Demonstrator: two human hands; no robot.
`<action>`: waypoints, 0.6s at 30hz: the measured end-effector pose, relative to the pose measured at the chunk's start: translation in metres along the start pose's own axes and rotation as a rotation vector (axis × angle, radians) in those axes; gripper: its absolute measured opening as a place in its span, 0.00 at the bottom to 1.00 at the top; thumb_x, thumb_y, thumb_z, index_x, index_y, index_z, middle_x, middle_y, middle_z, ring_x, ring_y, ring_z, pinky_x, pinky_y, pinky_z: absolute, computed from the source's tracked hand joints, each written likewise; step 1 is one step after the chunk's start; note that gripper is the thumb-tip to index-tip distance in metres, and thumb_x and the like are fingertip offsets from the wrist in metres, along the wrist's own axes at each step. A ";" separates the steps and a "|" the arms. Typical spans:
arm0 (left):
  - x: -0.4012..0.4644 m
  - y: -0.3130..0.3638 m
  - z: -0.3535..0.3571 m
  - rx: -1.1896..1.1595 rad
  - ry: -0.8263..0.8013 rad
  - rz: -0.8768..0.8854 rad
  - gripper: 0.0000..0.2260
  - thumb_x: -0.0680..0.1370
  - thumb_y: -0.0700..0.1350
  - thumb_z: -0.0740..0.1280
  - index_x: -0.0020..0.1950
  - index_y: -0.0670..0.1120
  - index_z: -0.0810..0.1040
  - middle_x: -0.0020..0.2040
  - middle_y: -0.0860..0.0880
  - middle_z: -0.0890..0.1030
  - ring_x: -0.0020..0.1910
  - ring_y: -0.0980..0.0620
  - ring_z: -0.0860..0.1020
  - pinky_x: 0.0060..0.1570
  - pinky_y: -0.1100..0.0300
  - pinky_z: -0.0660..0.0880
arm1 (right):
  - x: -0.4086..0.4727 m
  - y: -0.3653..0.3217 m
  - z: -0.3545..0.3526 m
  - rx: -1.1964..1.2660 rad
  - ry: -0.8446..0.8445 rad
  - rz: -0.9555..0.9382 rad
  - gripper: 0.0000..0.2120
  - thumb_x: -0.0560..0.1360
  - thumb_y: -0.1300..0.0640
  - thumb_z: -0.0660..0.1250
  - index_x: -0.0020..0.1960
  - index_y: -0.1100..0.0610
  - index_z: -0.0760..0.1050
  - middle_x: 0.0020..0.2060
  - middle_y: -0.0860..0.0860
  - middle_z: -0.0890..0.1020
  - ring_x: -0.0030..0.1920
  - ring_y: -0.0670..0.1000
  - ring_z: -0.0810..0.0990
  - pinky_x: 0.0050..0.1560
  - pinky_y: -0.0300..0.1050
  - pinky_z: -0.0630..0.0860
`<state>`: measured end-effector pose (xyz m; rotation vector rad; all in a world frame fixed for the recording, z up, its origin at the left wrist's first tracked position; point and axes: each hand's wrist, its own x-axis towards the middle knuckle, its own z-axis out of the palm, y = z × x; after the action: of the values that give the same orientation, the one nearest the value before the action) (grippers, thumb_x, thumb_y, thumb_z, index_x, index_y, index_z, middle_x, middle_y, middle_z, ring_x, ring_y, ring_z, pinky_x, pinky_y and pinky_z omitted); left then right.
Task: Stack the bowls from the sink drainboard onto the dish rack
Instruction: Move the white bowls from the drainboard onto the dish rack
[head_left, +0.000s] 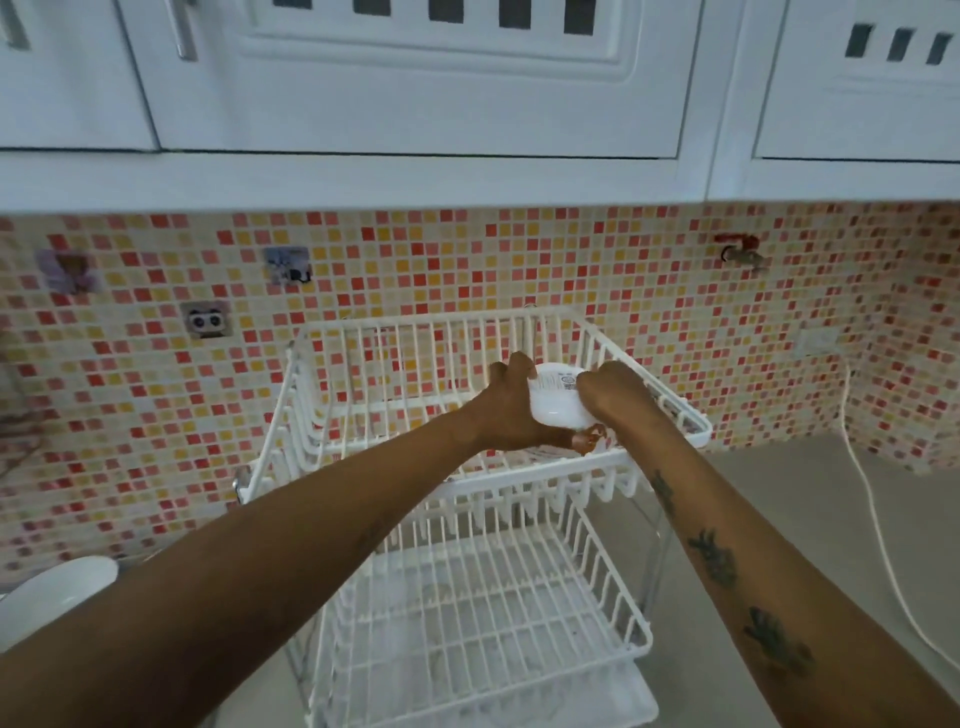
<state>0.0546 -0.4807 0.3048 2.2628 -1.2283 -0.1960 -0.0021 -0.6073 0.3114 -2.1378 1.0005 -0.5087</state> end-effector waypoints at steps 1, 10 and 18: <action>-0.004 0.002 -0.004 -0.001 -0.019 0.000 0.39 0.71 0.54 0.75 0.74 0.48 0.56 0.72 0.42 0.58 0.71 0.43 0.63 0.71 0.49 0.67 | -0.001 0.000 0.000 -0.021 0.061 -0.046 0.20 0.78 0.56 0.56 0.64 0.67 0.72 0.64 0.63 0.74 0.58 0.61 0.77 0.49 0.48 0.74; -0.092 -0.046 -0.097 -0.189 0.364 0.007 0.13 0.83 0.52 0.58 0.52 0.44 0.76 0.58 0.41 0.77 0.56 0.44 0.76 0.51 0.59 0.66 | -0.071 -0.057 0.014 0.138 0.252 -0.717 0.13 0.80 0.60 0.59 0.58 0.65 0.78 0.62 0.61 0.76 0.62 0.58 0.74 0.60 0.32 0.65; -0.252 -0.186 -0.176 -0.157 0.806 -0.314 0.20 0.85 0.48 0.51 0.59 0.36 0.76 0.49 0.44 0.76 0.45 0.49 0.74 0.47 0.57 0.69 | -0.192 -0.214 0.161 0.490 -0.120 -1.005 0.13 0.79 0.58 0.59 0.54 0.62 0.81 0.54 0.53 0.79 0.53 0.46 0.74 0.52 0.21 0.64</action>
<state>0.1128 -0.1267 0.3210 2.0465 -0.4213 0.4530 0.0823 -0.2912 0.3526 -2.0367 -0.3322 -0.9490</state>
